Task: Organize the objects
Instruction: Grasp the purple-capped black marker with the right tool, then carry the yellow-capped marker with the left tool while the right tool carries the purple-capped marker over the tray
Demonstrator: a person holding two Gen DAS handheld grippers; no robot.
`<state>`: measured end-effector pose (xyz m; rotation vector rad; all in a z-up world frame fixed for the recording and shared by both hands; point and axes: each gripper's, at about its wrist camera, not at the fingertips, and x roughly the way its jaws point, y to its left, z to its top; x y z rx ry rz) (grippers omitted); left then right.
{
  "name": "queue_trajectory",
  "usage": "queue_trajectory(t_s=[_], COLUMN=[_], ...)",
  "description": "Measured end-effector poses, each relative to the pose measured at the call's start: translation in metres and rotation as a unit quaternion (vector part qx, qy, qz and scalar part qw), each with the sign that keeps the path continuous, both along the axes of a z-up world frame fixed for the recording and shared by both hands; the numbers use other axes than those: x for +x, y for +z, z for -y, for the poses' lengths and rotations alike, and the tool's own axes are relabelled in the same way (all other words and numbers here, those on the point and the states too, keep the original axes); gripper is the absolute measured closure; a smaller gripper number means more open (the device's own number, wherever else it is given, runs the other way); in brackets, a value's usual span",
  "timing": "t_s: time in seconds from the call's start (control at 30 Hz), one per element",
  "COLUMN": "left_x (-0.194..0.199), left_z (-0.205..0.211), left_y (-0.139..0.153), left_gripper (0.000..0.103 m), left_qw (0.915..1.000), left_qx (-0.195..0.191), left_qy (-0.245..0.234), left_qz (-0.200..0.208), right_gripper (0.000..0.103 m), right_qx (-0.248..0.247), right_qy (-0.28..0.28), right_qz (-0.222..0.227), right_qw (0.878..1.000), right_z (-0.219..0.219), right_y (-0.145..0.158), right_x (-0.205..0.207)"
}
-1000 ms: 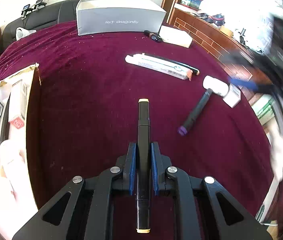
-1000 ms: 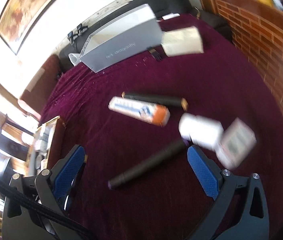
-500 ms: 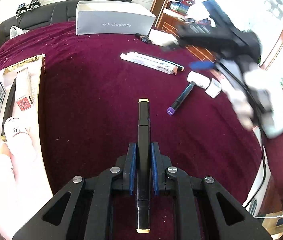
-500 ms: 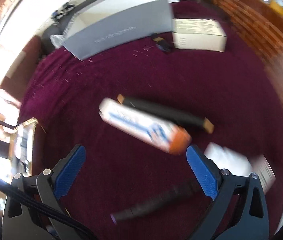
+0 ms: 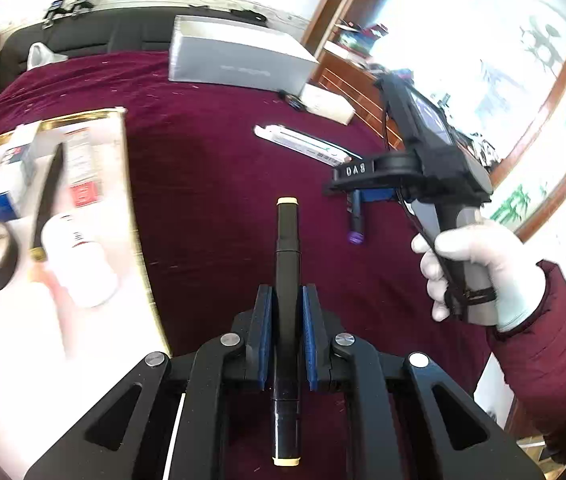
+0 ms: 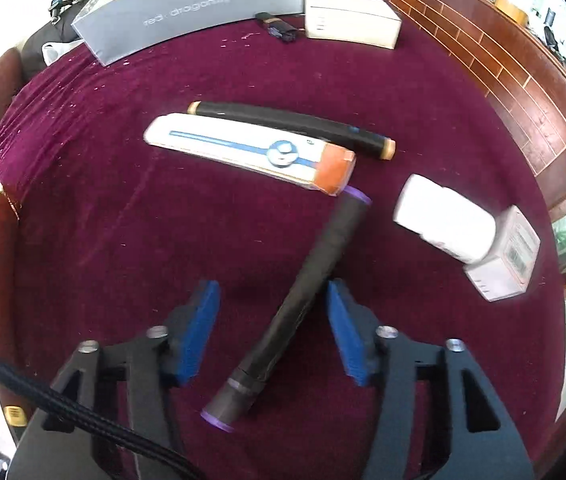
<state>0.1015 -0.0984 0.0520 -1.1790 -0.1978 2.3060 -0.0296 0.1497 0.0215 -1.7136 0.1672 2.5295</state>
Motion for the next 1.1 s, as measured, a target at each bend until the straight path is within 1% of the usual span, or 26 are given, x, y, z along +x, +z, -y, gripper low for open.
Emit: queue_trajectory(t_s=[0.03, 0.1, 0.13, 0.17, 0.27, 0.3, 0.33, 0.57, 0.67, 0.77, 0.87, 0.97, 1.1], left_x=[0.001, 0.003, 0.004, 0.006, 0.010, 0.012, 0.014, 0.022, 0.027, 0.033, 0.037, 0.038, 0.039], left_z=[0.005, 0.012, 0.015, 0.017, 0.020, 0.021, 0.021, 0.029, 0.032, 0.040, 0.055, 0.078, 0.116], left_y=[0.000, 0.000, 0.000, 0.000, 0.001, 0.002, 0.002, 0.003, 0.005, 0.009, 0.013, 0.017, 0.018], left_gripper=[0.092, 0.092, 0.092, 0.092, 0.092, 0.091, 0.091, 0.091, 0.091, 0.091, 0.091, 0.091, 0.091], left_qw=[1.0000, 0.9999, 0.9998, 0.9998, 0.9996, 0.9995, 0.9995, 0.9987, 0.9982, 0.9974, 0.9957, 0.9925, 0.9850], left_qx=[0.002, 0.006, 0.008, 0.010, 0.014, 0.015, 0.015, 0.009, 0.006, 0.004, 0.001, -0.001, -0.007], left_qy=[0.006, 0.014, 0.017, 0.019, 0.025, 0.027, 0.029, 0.049, 0.058, 0.068, 0.088, 0.117, 0.169], left_qz=[0.000, 0.000, -0.001, -0.001, -0.004, -0.005, -0.007, -0.011, -0.016, -0.023, -0.030, -0.035, -0.036], right_gripper=[0.059, 0.068, 0.073, 0.075, 0.084, 0.089, 0.091, 0.091, 0.091, 0.091, 0.091, 0.091, 0.090], right_qx=[0.009, 0.031, 0.033, 0.034, 0.024, 0.015, 0.006, -0.058, -0.097, -0.133, -0.157, -0.181, -0.205], right_qy=[0.003, 0.008, 0.011, 0.012, 0.010, 0.008, 0.007, 0.012, 0.021, 0.038, 0.055, 0.080, 0.117], right_qz=[-0.005, -0.017, -0.022, -0.025, -0.030, -0.034, -0.037, -0.062, -0.070, -0.085, -0.097, -0.105, -0.107], right_qw=[1.000, 0.999, 0.999, 0.999, 0.999, 0.999, 0.999, 0.996, 0.993, 0.987, 0.981, 0.975, 0.966], right_z=[0.004, 0.010, 0.011, 0.012, 0.008, 0.004, 0.006, 0.004, 0.006, 0.013, 0.024, 0.041, 0.072], right_y=[0.000, 0.000, 0.001, 0.001, 0.002, 0.003, 0.002, 0.004, 0.008, 0.020, 0.033, 0.044, 0.051], right_x=[0.000, 0.002, 0.004, 0.006, 0.017, 0.021, 0.024, 0.050, 0.061, 0.075, 0.086, 0.092, 0.096])
